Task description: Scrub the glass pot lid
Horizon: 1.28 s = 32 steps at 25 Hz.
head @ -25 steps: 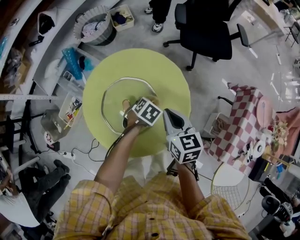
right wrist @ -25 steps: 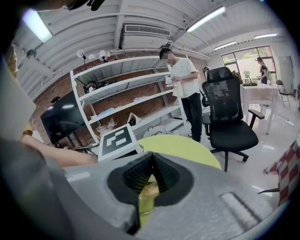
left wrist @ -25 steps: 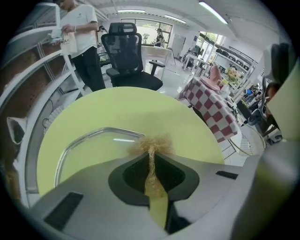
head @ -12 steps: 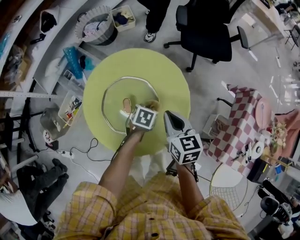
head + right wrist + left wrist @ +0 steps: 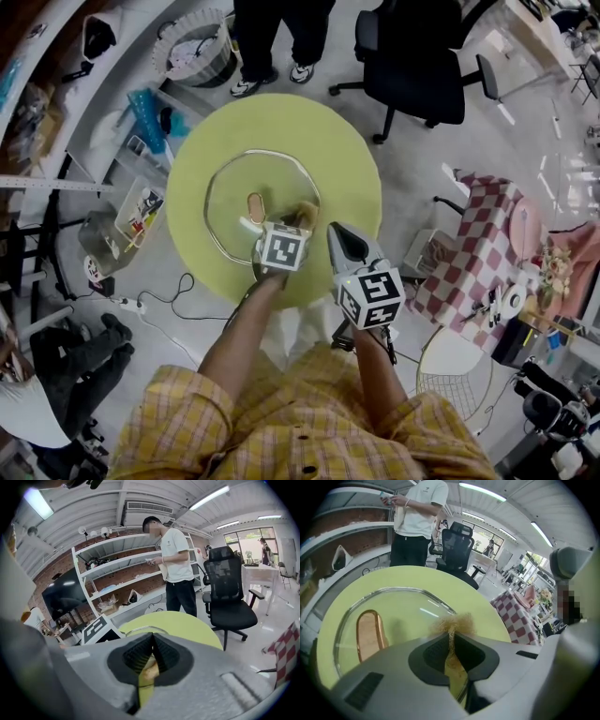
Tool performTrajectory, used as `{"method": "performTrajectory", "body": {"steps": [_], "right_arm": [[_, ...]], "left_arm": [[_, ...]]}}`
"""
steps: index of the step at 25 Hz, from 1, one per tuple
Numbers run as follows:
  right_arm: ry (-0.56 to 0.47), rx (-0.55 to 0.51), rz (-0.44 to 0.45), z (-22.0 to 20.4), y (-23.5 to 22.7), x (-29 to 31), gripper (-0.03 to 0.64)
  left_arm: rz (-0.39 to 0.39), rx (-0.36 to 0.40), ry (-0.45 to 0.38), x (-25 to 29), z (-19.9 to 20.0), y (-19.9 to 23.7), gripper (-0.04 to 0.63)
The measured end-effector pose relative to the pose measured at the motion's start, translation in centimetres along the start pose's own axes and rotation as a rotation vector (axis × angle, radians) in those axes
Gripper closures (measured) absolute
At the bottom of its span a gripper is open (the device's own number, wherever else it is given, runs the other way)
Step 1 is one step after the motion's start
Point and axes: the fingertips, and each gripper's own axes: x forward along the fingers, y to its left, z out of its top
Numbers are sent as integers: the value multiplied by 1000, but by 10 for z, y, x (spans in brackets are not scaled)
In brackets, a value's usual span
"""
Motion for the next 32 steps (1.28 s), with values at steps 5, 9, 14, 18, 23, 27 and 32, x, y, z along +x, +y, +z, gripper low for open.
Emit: {"method": "performTrajectory", "body": {"steps": [5, 9, 14, 18, 23, 27, 32], "right_arm": [[2, -13, 6, 0, 4, 3, 618], [4, -16, 7, -1, 7, 3, 618], [6, -19, 6, -2, 6, 1, 618], [3, -20, 1, 0, 5, 3, 618], [4, -21, -4, 2, 2, 3, 618], [7, -22, -1, 0, 1, 2, 618], [16, -23, -4, -3, -2, 1, 618]], "left_arm": [[3, -48, -36, -5, 1, 7, 558], [27, -58, -57, -9, 3, 15, 558], [51, -81, -78, -10, 4, 24, 558], [80, -128, -84, -14, 7, 28, 558], [158, -201, -120, -16, 11, 37, 558], [263, -177, -149, -10, 8, 42, 558], [360, -170, -167, -10, 9, 48, 558]]}}
